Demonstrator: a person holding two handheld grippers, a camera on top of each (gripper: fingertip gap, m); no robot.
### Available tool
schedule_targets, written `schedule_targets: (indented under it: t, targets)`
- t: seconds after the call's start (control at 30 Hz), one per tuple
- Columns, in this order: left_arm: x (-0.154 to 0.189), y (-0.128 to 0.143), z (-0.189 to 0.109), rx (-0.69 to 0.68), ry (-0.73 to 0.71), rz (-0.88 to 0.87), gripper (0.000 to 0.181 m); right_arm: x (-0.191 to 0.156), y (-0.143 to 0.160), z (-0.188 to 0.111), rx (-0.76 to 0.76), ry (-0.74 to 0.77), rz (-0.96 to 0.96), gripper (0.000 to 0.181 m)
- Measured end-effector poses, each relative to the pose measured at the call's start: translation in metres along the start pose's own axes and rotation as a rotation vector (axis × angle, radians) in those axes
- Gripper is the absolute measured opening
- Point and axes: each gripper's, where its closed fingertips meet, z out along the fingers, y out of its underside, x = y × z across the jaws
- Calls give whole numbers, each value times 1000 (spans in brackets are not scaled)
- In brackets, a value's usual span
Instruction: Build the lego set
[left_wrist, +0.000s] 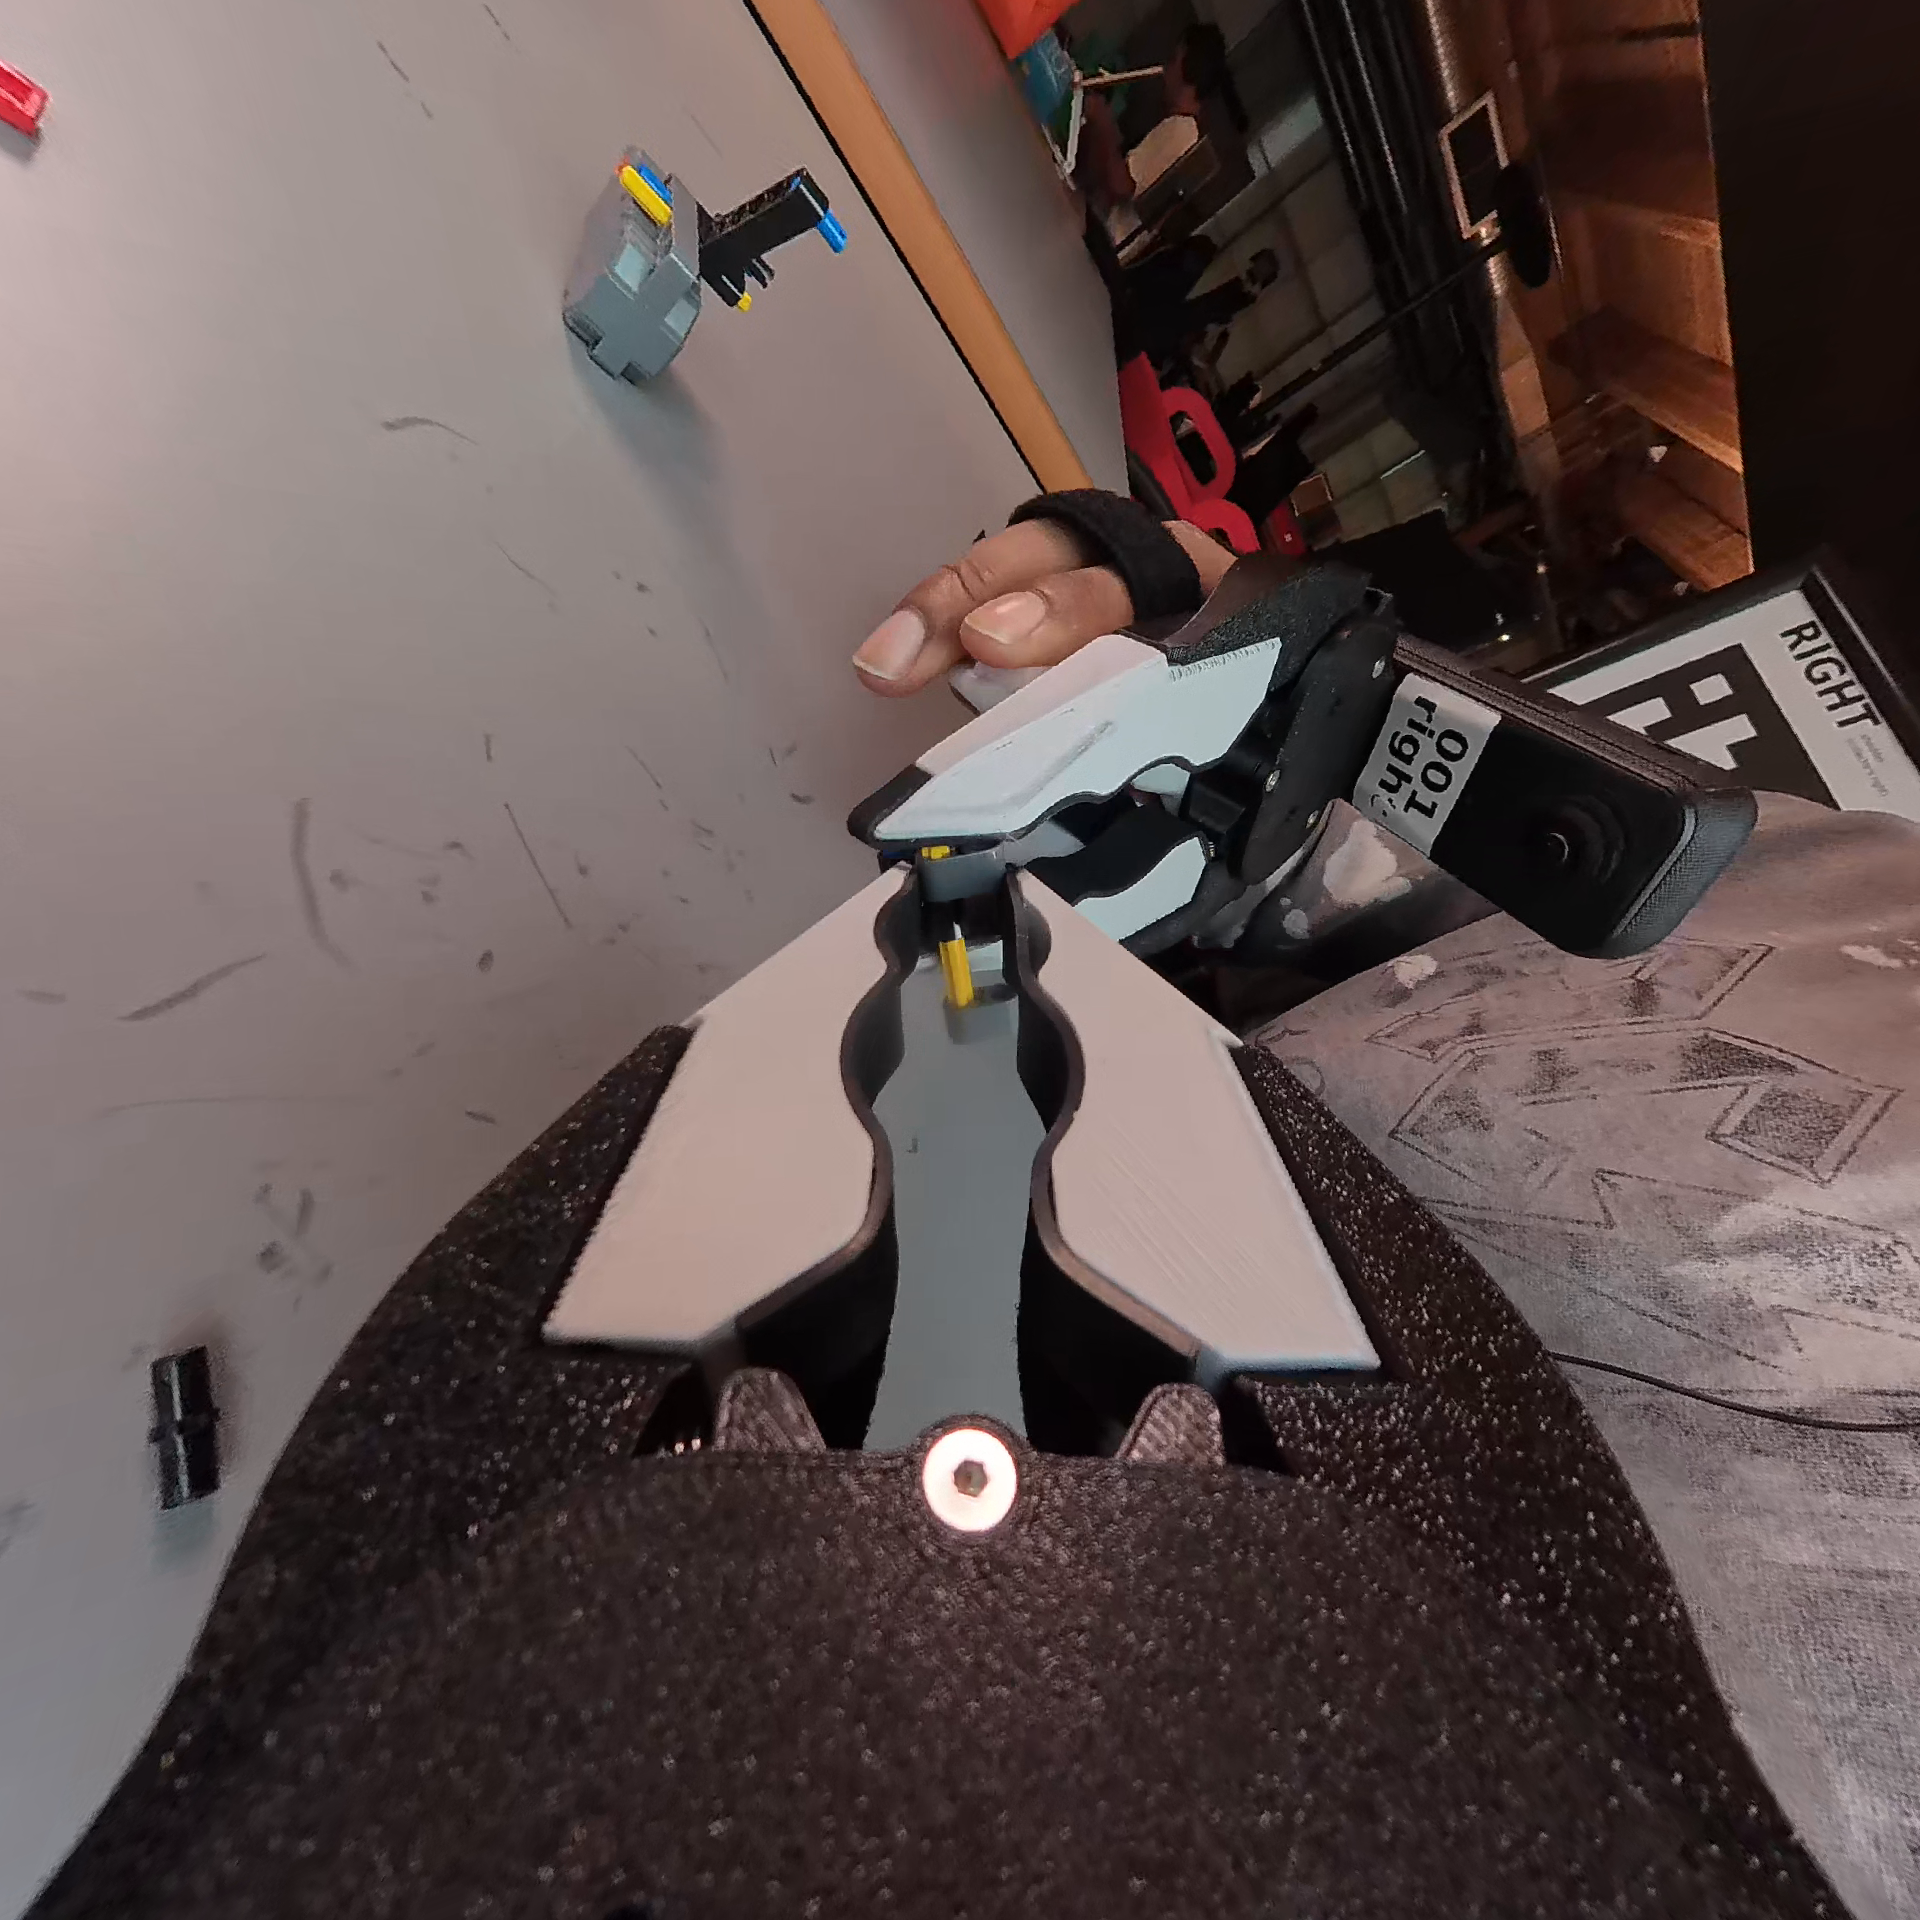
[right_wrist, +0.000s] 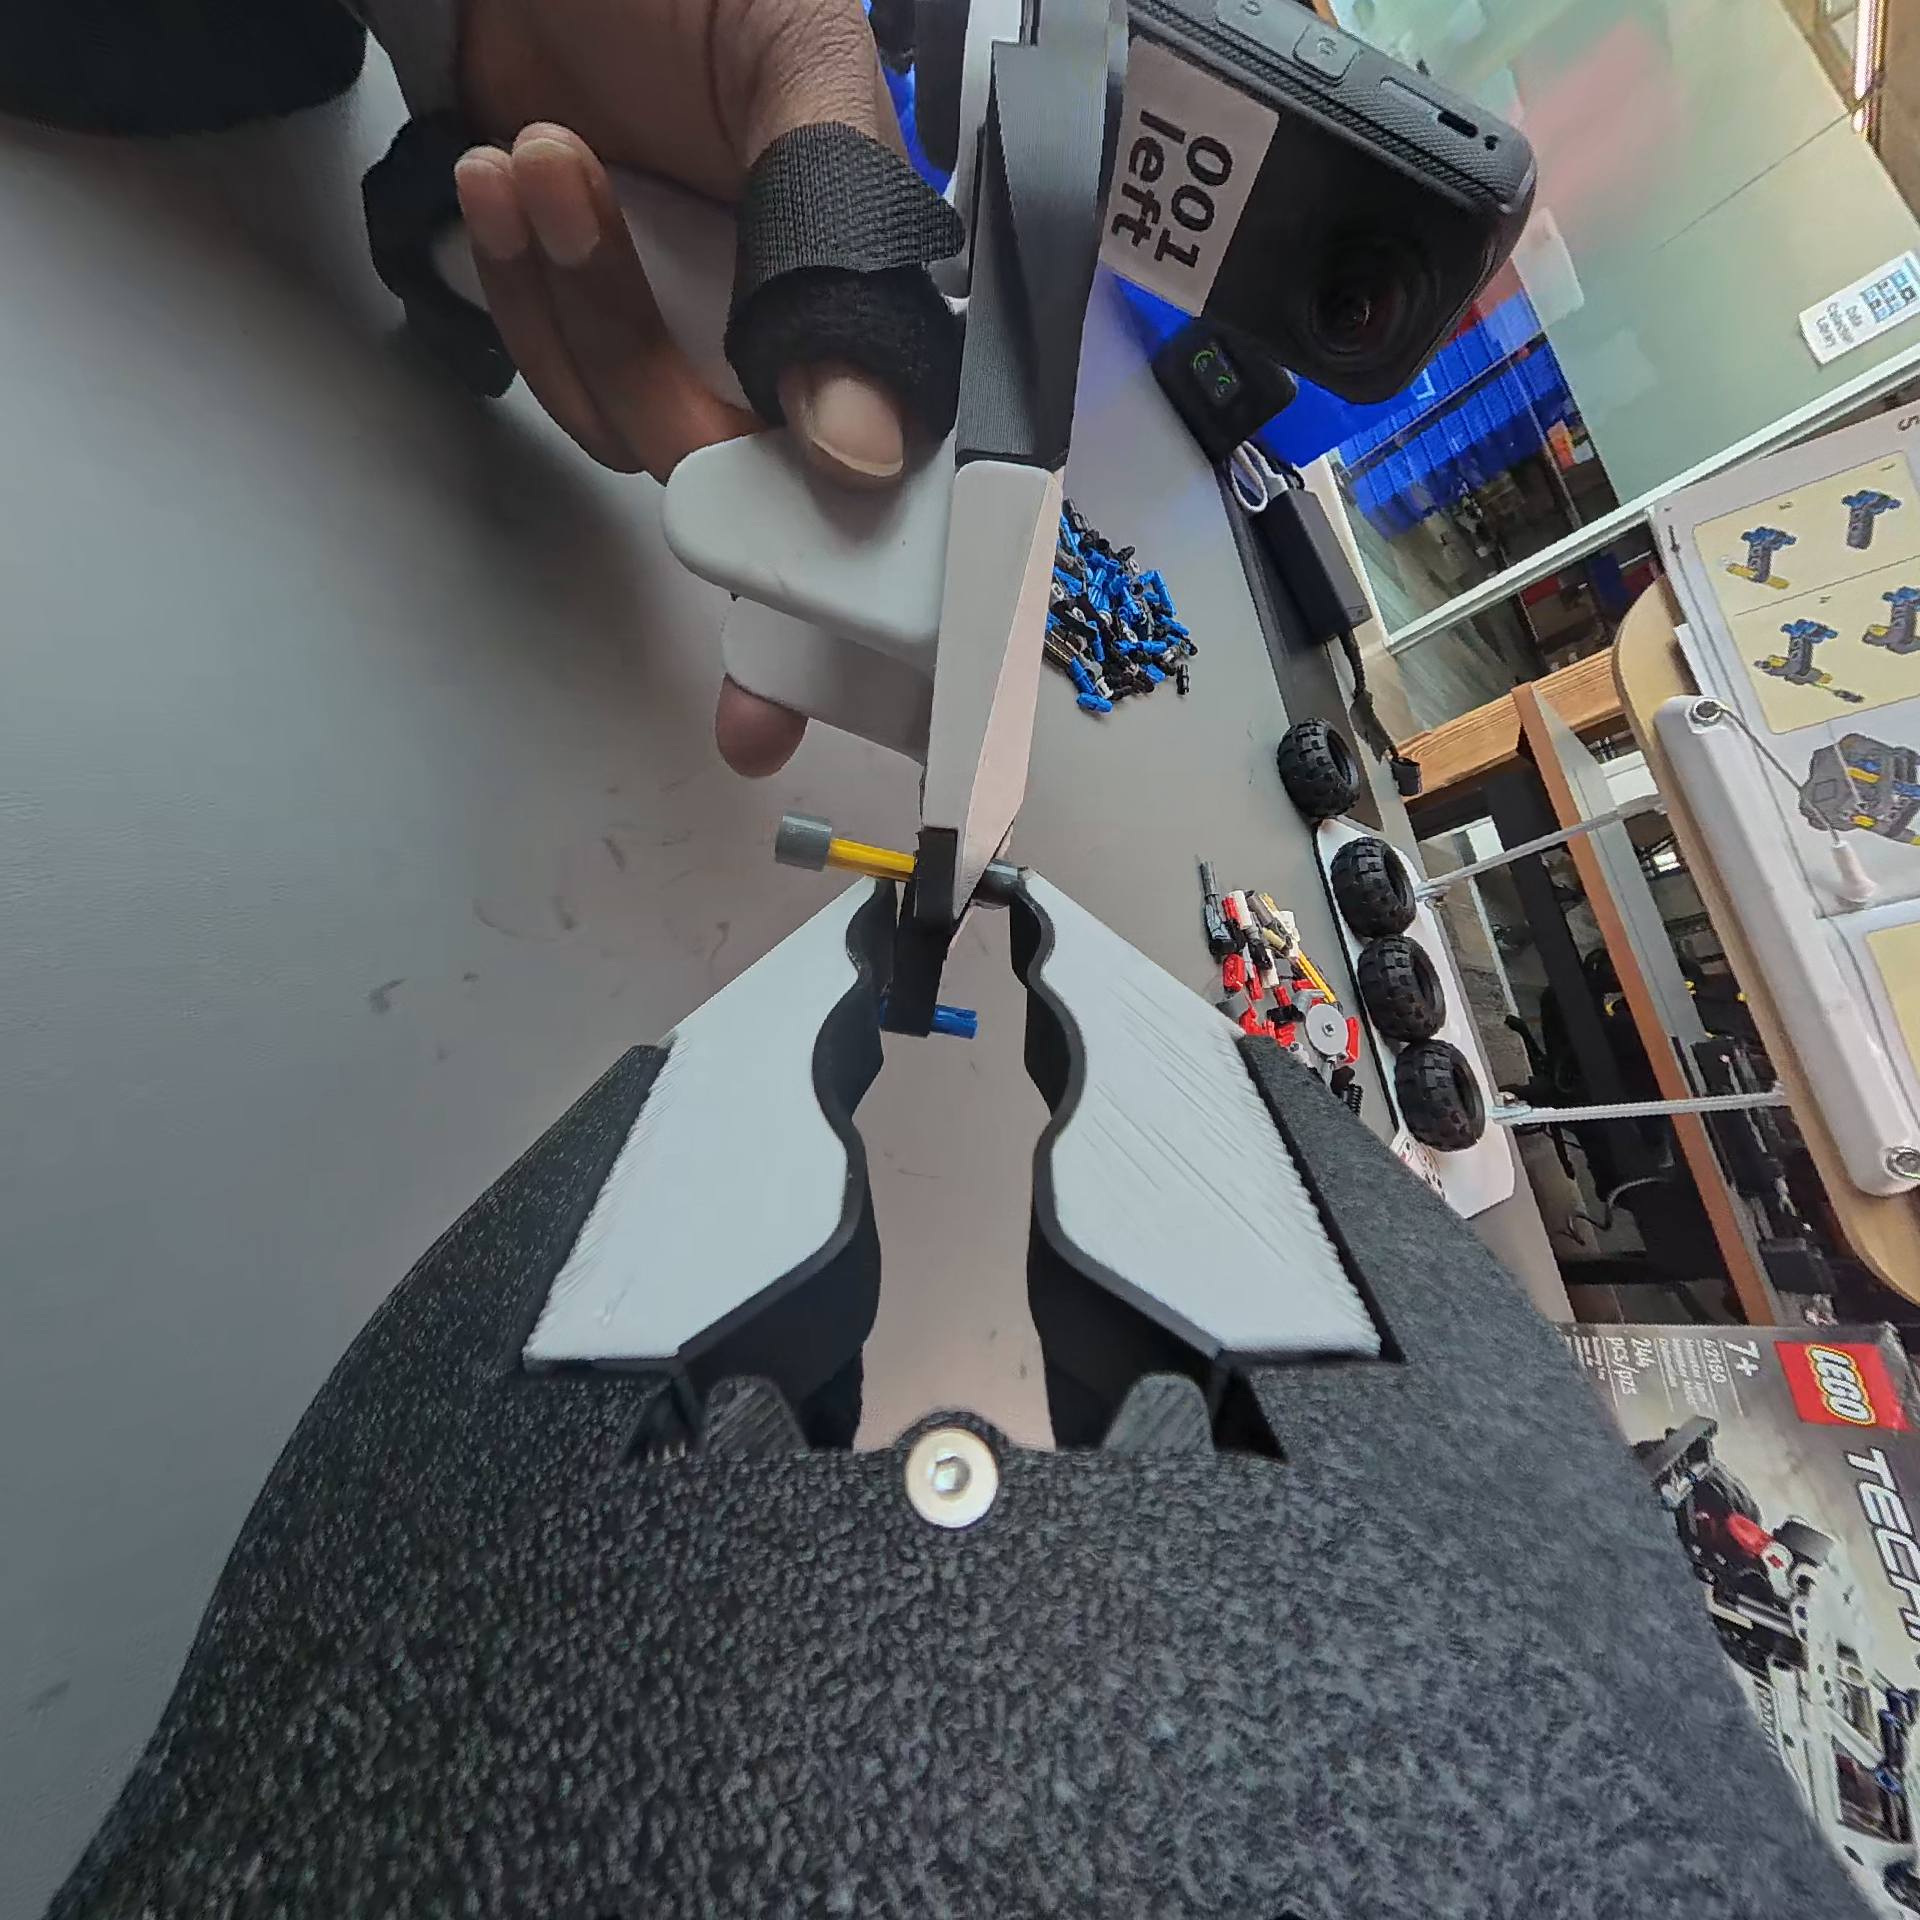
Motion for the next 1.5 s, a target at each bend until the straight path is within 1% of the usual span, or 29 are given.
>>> schedule_targets:
  t: [0.03,0.1,0.2,0.27,0.4,0.5,0.57,0.67,0.7,0.77,0.83,0.97,1.1,1.17,1.3,1.5]
  targets:
    - [1,-1,0,3,8,-4,14,0,0,0,5,-1,-1,22]
    - [0,-1,-1,10,9,-12,14,1,2,0,-2,-5,0,34]
    - [3,-1,0,16,25,-16,14,1,1,-2,19,-22,37,38]
    - [4,-1,0,22,38,-23,14,3,1,-4,28,-27,51,44]
    - [8,-9,-6,72,79,-39,14,-3,4,-10,48,-116,124,56]
    - [8,-14,-9,103,91,-45,14,-3,-4,-12,98,-131,166,57]
    - [10,-17,-10,128,113,-57,14,-1,-12,-10,124,-107,194,58]
    - [15,-18,-8,143,152,-82,14,4,-15,-4,120,-55,222,57]
    - [18,-16,-6,135,161,-77,14,6,-16,-4,129,-48,238,50]
    - [23,-14,-4,119,172,-53,14,2,-20,-6,157,-96,269,45]
    - [24,-11,-3,106,163,-23,14,-1,-22,-8,161,-117,287,45]
    - [28,-16,-5,133,176,-12,13,4,-26,-10,171,-118,334,44]
    - [27,-20,-8,165,160,-2,14,7,-22,-9,147,-103,349,45]
    - [26,-21,-8,177,150,0,14,9,-20,-9,125,-93,340,45]
    - [23,-19,-5,169,128,3,14,6,-14,-7,54,-80,262,42]
    - [23,-16,-4,158,139,-20,14,2,-14,-7,63,-109,246,35]
